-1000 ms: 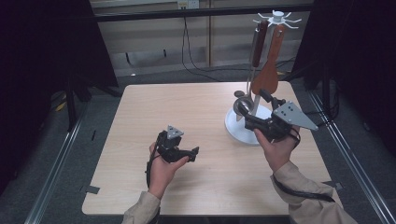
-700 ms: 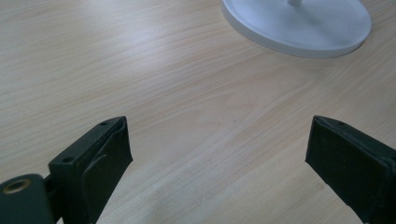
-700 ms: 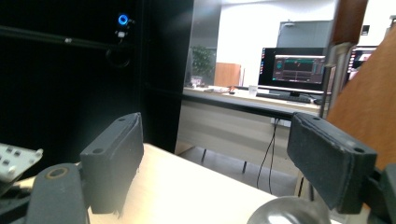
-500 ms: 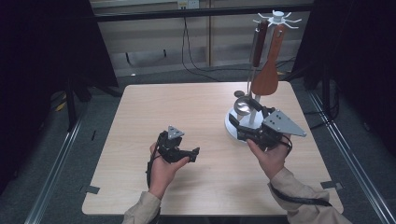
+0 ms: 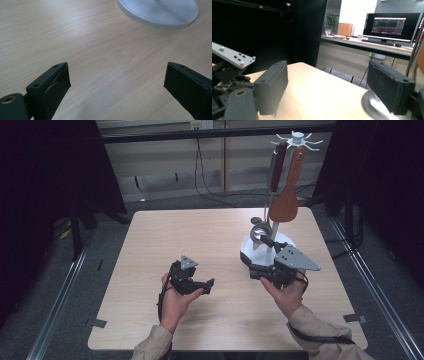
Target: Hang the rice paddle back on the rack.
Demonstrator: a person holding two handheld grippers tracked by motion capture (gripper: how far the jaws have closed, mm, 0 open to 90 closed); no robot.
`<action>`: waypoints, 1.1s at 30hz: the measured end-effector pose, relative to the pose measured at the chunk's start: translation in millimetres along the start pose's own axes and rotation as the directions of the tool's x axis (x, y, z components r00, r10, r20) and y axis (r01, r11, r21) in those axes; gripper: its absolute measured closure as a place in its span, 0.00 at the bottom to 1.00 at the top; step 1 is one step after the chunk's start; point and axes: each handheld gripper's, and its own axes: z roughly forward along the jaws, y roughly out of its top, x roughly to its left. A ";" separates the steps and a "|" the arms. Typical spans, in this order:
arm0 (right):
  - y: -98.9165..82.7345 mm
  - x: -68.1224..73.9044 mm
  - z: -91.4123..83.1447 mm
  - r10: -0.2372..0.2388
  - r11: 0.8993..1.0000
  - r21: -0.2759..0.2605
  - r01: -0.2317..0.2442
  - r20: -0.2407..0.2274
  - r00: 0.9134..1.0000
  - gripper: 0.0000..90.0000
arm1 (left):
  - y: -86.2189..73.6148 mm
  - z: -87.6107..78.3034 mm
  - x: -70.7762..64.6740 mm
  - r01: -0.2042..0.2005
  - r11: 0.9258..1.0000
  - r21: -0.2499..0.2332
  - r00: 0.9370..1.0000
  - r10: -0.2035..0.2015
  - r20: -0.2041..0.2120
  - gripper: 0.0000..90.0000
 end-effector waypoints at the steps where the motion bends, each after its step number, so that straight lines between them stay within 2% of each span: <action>1: -1.4 0.3 -0.1 -0.006 1.000 0.006 0.006 -0.010 1.000 0.19 | 0.0 0.0 0.0 0.000 1.000 0.000 1.000 0.000 0.001 0.07; 5: -7.4 4.2 0.0 -0.005 1.000 0.028 0.005 -0.028 1.000 0.19 | 0.3 -0.4 0.4 -0.001 1.000 -0.001 1.000 0.001 0.000 0.07; 6: -8.6 5.0 -0.3 -0.007 0.999 0.033 0.008 -0.030 1.000 0.19 | 0.2 0.5 -1.0 0.020 1.000 -0.018 1.000 -0.020 0.000 0.07; 10: -14.8 8.3 -0.3 0.005 0.999 0.053 -0.003 -0.051 0.999 0.19 | 0.2 -0.4 -0.6 0.011 1.000 -0.011 1.000 -0.011 0.000 0.07; 14: -19.2 9.8 -0.7 -0.001 0.998 0.066 0.005 -0.068 0.998 0.18 | 0.0 -0.3 -0.5 0.013 1.000 -0.009 1.000 -0.013 0.002 0.07; 16: -20.7 10.5 -0.3 -0.002 0.997 0.072 0.007 -0.080 0.997 0.18 | -0.2 -0.3 0.3 0.002 1.000 0.001 1.000 -0.002 0.002 0.07; 18: -22.1 11.5 -0.7 -0.017 0.997 0.076 0.023 -0.078 0.997 0.19 | -0.3 0.0 0.2 0.003 1.000 0.001 1.000 -0.003 0.001 0.07; 23: -28.0 12.9 -1.8 -0.004 0.995 0.103 0.016 -0.111 0.994 0.18 | -0.9 0.7 -1.1 0.012 1.000 -0.008 1.000 -0.012 -0.004 0.07; 25: -30.0 14.6 -2.6 0.004 0.995 0.103 0.007 -0.111 0.994 0.18 | -0.7 0.7 -1.4 0.013 1.000 -0.010 1.000 -0.013 -0.004 0.07; 27: -31.4 14.7 -3.7 -0.015 0.993 0.114 0.030 -0.124 0.992 0.18 | -0.5 0.4 -1.0 0.005 1.000 -0.003 1.000 -0.005 -0.004 0.07; 28: -31.8 16.2 -3.8 -0.001 0.992 0.121 0.016 -0.125 0.992 0.18 | -0.5 0.8 -1.4 0.008 1.000 -0.007 1.000 -0.008 -0.002 0.07; 31: -35.3 17.0 -5.1 -0.014 0.991 0.129 0.033 -0.142 0.990 0.18 | -0.8 1.4 -1.6 0.008 1.000 -0.006 1.000 -0.008 -0.001 0.07; 33: -38.2 17.6 -5.6 -0.002 0.991 0.134 0.022 -0.145 0.989 0.18 | -0.8 1.2 -1.3 0.011 1.000 -0.008 1.000 -0.011 -0.001 0.07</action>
